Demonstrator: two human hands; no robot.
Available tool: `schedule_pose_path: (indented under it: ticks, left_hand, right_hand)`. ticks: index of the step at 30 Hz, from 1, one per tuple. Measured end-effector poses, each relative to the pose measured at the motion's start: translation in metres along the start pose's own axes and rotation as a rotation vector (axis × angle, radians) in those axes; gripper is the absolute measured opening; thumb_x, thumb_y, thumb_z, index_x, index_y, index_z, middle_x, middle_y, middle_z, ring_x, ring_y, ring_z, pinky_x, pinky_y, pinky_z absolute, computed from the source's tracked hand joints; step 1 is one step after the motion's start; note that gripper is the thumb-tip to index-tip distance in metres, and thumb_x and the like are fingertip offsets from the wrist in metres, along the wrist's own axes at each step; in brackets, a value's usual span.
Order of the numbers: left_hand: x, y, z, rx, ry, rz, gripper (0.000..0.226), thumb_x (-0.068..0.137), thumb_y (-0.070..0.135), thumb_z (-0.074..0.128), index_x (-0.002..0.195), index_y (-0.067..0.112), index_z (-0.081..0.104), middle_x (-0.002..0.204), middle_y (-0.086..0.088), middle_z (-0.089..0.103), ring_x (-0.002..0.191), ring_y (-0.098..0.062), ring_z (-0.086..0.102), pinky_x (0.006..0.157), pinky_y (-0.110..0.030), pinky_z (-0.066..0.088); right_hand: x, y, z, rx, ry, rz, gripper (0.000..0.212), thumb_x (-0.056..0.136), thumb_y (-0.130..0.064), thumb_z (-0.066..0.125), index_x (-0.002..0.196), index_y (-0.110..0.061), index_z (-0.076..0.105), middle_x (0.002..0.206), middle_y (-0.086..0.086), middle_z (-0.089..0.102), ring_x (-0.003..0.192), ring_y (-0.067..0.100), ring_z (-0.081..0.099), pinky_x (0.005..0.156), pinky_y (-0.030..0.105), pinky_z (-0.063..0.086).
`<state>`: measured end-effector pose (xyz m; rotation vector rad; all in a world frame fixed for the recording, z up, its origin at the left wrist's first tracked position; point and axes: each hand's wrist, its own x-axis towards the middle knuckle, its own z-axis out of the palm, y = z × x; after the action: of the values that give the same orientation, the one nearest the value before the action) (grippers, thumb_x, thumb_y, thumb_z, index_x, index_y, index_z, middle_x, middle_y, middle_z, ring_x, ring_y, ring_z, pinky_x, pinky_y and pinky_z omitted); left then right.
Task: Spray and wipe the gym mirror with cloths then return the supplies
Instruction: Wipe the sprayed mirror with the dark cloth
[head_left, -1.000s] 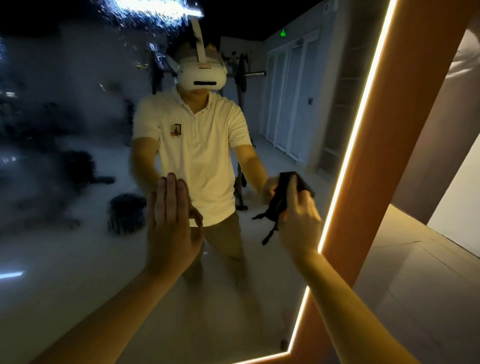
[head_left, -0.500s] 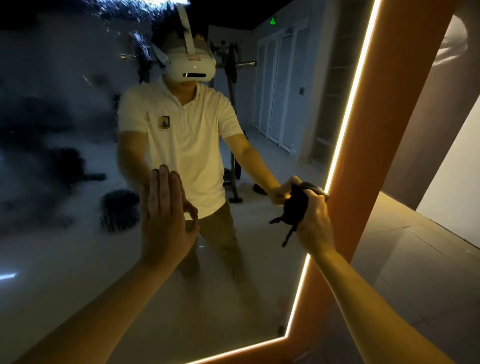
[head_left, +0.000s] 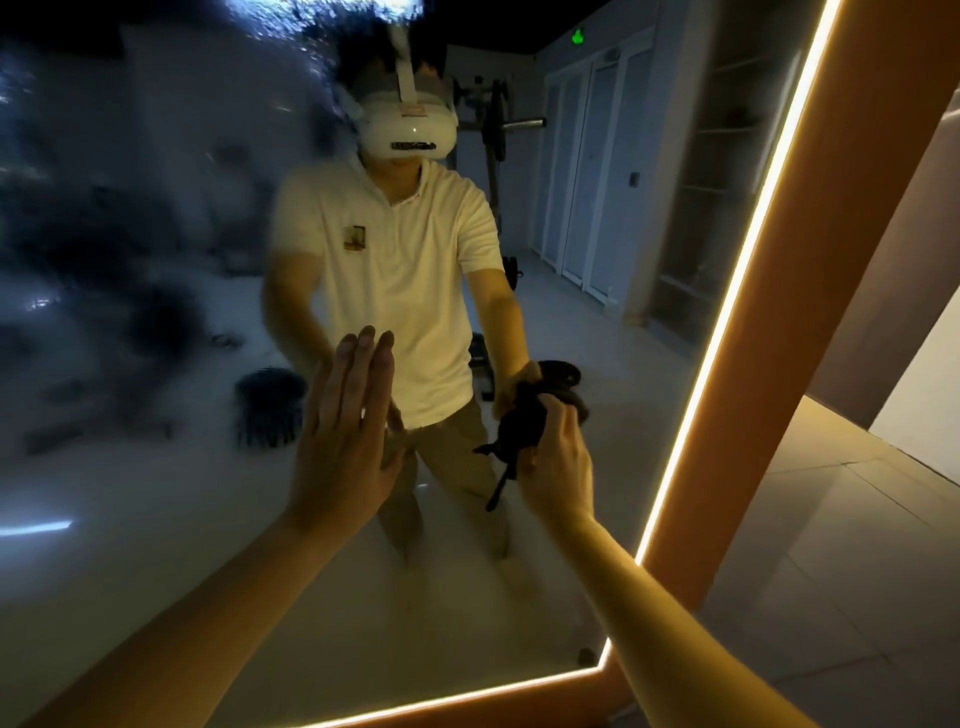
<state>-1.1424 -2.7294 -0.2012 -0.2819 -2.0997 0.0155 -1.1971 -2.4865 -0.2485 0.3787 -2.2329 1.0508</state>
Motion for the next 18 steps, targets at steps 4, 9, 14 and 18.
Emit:
schedule_pose_path:
  ticks: [4,9,14,18]
  left_hand:
    - [-0.009,-0.015,-0.015,0.008,-0.031,-0.018,0.083,0.106,0.052,0.044,0.163,0.0,0.016,0.172,-0.02,0.011,0.16,-0.037,0.013,0.128,-0.054,0.018]
    - [0.0,-0.031,-0.034,-0.008,0.006,-0.052,0.091,0.104,0.071,0.021,0.164,0.002,0.017,0.171,-0.022,0.016,0.158,-0.037,0.016,0.127,-0.052,0.018]
    - [0.02,-0.05,-0.039,0.066,-0.027,-0.066,0.129,0.075,0.051,0.086,0.166,0.008,0.005,0.172,-0.021,0.007,0.159,-0.041,0.012,0.126,-0.059,0.02]
    - [0.029,-0.058,-0.036,0.162,-0.111,-0.069,0.142,0.065,0.062,0.089,0.165,0.003,0.007,0.172,-0.025,0.003,0.158,-0.044,0.009,0.125,-0.061,0.021]
  right_hand:
    - [-0.002,-0.048,0.034,-0.013,-0.138,-0.108,0.073,0.095,-0.012,0.069,0.148,-0.033,0.024,0.142,0.012,0.05,0.114,0.036,0.063,0.089,0.048,0.061]
    - [0.013,-0.08,0.047,-0.219,-0.255,-0.423,0.103,0.085,-0.021,0.083,0.16,-0.023,0.013,0.128,0.015,0.053,0.103,0.037,0.063,0.08,0.05,0.061]
    - [0.06,-0.082,-0.002,-0.305,-0.1,-0.388,0.091,0.09,-0.019,0.073,0.162,-0.021,0.018,0.134,0.019,0.046,0.109,0.038,0.058,0.084,0.05,0.058]
    - [0.113,-0.086,-0.047,-0.306,0.183,-0.18,0.086,0.093,-0.017,0.066,0.164,-0.016,0.019,0.136,0.025,0.042,0.113,0.044,0.054,0.089,0.057,0.054]
